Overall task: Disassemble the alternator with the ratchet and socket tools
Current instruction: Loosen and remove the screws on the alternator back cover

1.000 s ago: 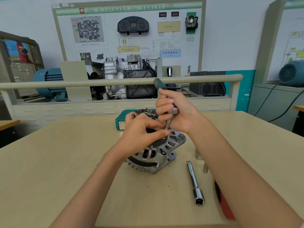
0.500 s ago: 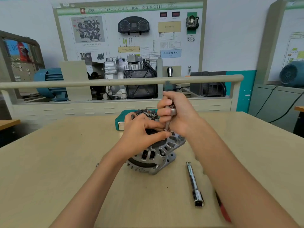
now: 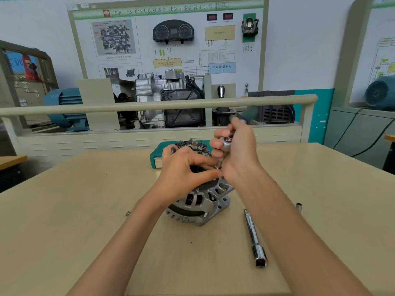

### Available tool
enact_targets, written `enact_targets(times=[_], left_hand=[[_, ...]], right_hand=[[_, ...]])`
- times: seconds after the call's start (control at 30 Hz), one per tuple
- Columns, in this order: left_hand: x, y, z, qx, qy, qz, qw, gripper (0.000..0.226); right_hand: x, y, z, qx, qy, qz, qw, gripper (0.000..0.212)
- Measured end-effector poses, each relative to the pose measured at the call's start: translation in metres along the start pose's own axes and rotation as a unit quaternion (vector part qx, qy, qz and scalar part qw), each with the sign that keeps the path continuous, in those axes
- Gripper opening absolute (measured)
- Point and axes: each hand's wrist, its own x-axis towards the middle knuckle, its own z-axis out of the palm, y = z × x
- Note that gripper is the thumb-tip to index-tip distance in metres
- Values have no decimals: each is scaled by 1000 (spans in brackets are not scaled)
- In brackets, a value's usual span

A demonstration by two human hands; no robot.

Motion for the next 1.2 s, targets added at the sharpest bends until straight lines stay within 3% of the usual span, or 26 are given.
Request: enact_targets(times=[0.1, 0.17, 0.23, 0.3, 0.37, 0.4, 0.47, 0.57, 0.63, 0.7, 0.8, 0.87, 0.93, 0.97, 1.1, 1.2], left_hand=[[-1, -1, -2, -14, -5, 1, 1000, 21], [0, -1, -3, -24, -11, -2, 1000, 19], [0, -1, -2, -25, -11, -6, 1000, 13], [0, -2, -1, -25, -4, -9, 1000, 9], [0, -3, 0, -18, 1, -11, 1000, 12], [-1, -3, 0, -14, 1, -13, 1000, 12], [-1, -3, 1, -10, 5, -12, 1000, 10], [0, -1, 1, 0, 5, -7, 1000, 16], [0, -1, 1, 8, 3, -1, 1000, 18], [0, -2, 0, 1, 1, 10, 1000, 22], [0, -1, 0, -2, -1, 8, 1000, 18], [0, -1, 2, -7, 6, 9, 1000, 15], [0, -2, 3, -11, 9, 5, 1000, 15], [-1, -2, 3, -11, 11, 5, 1000, 15], [-1, 0, 2, 4, 13, 13, 1000, 15], [0, 0, -1, 9, 8, 7, 1000, 23]], right_hand=[[7, -16, -2, -80, -152, 144, 975, 33], [8, -20, -5, -101, -213, 172, 957, 34], [3, -15, -4, -83, -188, 136, 969, 33], [-3, 1, -3, -20, -68, 8, 997, 30], [-10, 14, -3, 51, 57, -118, 990, 26], [-9, 17, -3, 70, 77, -141, 985, 25], [-5, 13, -1, 52, 58, -106, 991, 27], [7, -5, 0, -43, -63, 50, 996, 31], [13, -17, -3, -86, -179, 161, 967, 33], [15, -22, -7, -93, -250, 208, 941, 32], [9, -16, -7, -62, -217, 159, 961, 32], [0, -1, -7, -9, -88, 21, 996, 31], [-9, 11, -10, 55, 37, -106, 992, 28], [-11, 14, -11, 81, 60, -130, 986, 27], [-5, 3, -8, 29, -2, -49, 998, 30], [1, -7, -5, -66, -135, 68, 986, 30]])
